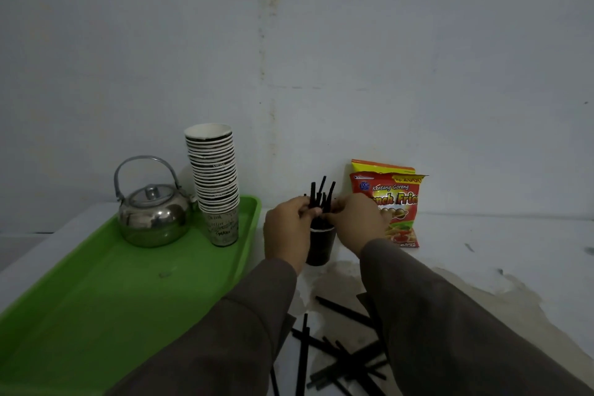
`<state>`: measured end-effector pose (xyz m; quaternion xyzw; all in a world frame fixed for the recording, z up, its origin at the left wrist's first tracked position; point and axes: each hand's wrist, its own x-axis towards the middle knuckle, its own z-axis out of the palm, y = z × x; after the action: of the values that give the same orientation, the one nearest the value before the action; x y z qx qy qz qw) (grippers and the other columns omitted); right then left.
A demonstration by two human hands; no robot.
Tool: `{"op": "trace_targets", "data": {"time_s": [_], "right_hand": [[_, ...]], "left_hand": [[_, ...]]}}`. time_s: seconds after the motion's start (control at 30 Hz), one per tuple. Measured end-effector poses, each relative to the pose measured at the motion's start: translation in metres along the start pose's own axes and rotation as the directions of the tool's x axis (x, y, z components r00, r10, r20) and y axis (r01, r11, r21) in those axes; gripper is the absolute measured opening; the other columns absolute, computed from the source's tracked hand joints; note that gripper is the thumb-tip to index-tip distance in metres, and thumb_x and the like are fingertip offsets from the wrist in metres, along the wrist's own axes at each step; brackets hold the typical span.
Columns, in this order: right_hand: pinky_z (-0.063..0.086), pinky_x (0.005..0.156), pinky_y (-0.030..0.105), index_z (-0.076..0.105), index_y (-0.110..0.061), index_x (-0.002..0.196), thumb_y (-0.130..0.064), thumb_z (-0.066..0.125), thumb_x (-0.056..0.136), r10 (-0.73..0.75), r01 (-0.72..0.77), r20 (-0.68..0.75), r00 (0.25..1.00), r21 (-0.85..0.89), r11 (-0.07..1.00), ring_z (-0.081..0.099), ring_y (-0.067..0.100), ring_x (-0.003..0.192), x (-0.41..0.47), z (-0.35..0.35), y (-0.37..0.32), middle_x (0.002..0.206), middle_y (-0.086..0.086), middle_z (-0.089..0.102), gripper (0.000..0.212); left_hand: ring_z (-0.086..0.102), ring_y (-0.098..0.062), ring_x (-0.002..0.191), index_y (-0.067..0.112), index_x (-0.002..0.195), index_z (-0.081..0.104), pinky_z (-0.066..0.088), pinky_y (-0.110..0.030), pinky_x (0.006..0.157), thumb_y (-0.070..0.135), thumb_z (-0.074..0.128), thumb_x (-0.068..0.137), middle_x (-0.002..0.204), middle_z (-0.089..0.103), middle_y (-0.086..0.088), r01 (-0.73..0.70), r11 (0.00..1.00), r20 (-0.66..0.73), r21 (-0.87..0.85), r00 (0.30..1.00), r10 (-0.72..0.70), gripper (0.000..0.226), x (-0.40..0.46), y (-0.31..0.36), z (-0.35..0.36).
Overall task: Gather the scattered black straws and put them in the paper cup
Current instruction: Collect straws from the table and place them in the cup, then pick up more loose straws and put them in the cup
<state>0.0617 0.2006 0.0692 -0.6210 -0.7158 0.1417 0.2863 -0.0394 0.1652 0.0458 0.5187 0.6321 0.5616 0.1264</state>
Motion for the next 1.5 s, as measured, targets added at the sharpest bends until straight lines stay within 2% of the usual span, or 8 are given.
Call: {"op": "trace_targets", "data": {"time_s": [0.13, 0.33, 0.5, 0.7, 0.97, 1.1, 1.23, 1.5], "right_hand": [[0.022, 0.1, 0.047, 0.067, -0.025, 0.101, -0.025, 0.055, 0.087, 0.043, -0.041, 0.029, 0.999, -0.049, 0.998, 0.056, 0.023, 0.103, 0.002, 0.002, -0.003, 0.103, 0.0, 0.068, 0.018], [0.021, 0.104, 0.05, 0.067, -0.023, 0.104, -0.02, 0.053, 0.088, 0.051, -0.041, 0.086, 0.995, -0.111, 0.993, 0.053, 0.025, 0.11, 0.009, 0.004, -0.003, 0.109, 0.002, 0.065, 0.021], [0.022, 0.105, 0.05, 0.067, -0.021, 0.1, -0.021, 0.056, 0.087, -0.009, 0.02, 0.106, 0.994, -0.106, 0.994, 0.058, 0.024, 0.101, 0.008, 0.002, -0.006, 0.099, 0.003, 0.067, 0.018], [0.024, 0.103, 0.049, 0.063, -0.025, 0.111, -0.026, 0.062, 0.083, -0.088, 0.09, -0.021, 0.996, 0.081, 0.993, 0.055, 0.021, 0.109, 0.005, -0.002, -0.003, 0.113, -0.002, 0.067, 0.028], [0.036, 0.1, 0.052, 0.058, -0.026, 0.118, -0.021, 0.056, 0.086, -0.158, 0.174, -0.096, 0.983, 0.205, 0.963, 0.056, 0.019, 0.107, -0.011, -0.023, 0.003, 0.109, -0.003, 0.067, 0.032], [0.048, 0.084, 0.033, 0.067, -0.021, 0.103, -0.02, 0.058, 0.086, -0.119, 0.169, -0.177, 0.977, 0.308, 0.936, 0.058, 0.009, 0.089, -0.047, -0.049, 0.022, 0.104, -0.004, 0.067, 0.019], [0.037, 0.055, 0.007, 0.067, -0.028, 0.08, -0.019, 0.062, 0.083, -0.085, 0.11, -0.095, 0.992, 0.301, 0.947, 0.053, -0.005, 0.068, -0.112, -0.056, 0.056, 0.076, -0.017, 0.061, 0.011], [0.039, 0.063, 0.003, 0.069, -0.028, 0.085, -0.018, 0.064, 0.081, -0.194, 0.171, 0.122, 0.973, 0.177, 0.969, 0.053, -0.001, 0.065, -0.207, -0.048, 0.074, 0.072, -0.022, 0.055, 0.012]], "left_hand": [[0.064, -0.022, 0.082, 0.015, 0.085, 0.067, 0.046, -0.029, 0.072, 0.012, 0.068, 0.077, 0.071, 0.064, 0.003, 0.018, 0.994, 0.032, 0.109, 0.999, -0.021, 0.008, 0.004, 0.001, 0.0], [0.056, -0.024, 0.098, 0.028, 0.075, 0.063, 0.012, -0.03, 0.067, 0.023, 0.066, 0.079, 0.089, 0.07, -0.003, 0.046, 0.945, 0.018, 0.323, 0.998, -0.055, 0.007, 0.009, 0.0, -0.002], [0.048, -0.027, 0.107, 0.027, 0.088, 0.073, 0.017, -0.032, 0.071, 0.032, 0.069, 0.077, 0.1, 0.068, -0.002, 0.063, 0.902, 0.058, 0.426, 0.994, -0.097, 0.012, 0.016, 0.005, -0.007], [0.057, -0.027, 0.105, 0.02, 0.094, 0.073, 0.038, -0.04, 0.094, 0.026, 0.07, 0.077, 0.1, 0.072, -0.006, 0.073, 0.945, 0.076, 0.317, 0.992, -0.102, 0.018, 0.018, 0.002, -0.014], [0.061, -0.019, 0.094, 0.016, 0.102, 0.069, 0.048, -0.029, 0.084, 0.007, 0.065, 0.08, 0.105, 0.069, -0.004, -0.013, 0.966, 0.049, 0.258, 0.999, 0.001, 0.024, 0.005, 0.019, -0.026], [0.049, 0.007, 0.067, 0.022, 0.1, 0.068, 0.037, -0.004, 0.061, 0.002, 0.064, 0.079, 0.091, 0.063, 0.007, -0.131, 0.982, 0.126, 0.139, 0.985, 0.114, 0.029, -0.037, 0.03, -0.052], [0.051, 0.0, 0.072, 0.031, 0.092, 0.069, 0.043, -0.011, 0.068, 0.007, 0.066, 0.079, 0.086, 0.062, 0.015, -0.206, 0.966, 0.343, 0.153, 0.928, 0.144, 0.027, -0.107, 0.025, -0.071], [0.052, -0.003, 0.083, 0.021, 0.094, 0.07, 0.035, -0.008, 0.074, 0.01, 0.063, 0.082, 0.089, 0.07, 0.005, -0.377, 0.901, 0.475, 0.215, 0.847, 0.241, 0.018, -0.18, 0.002, -0.081]]}}
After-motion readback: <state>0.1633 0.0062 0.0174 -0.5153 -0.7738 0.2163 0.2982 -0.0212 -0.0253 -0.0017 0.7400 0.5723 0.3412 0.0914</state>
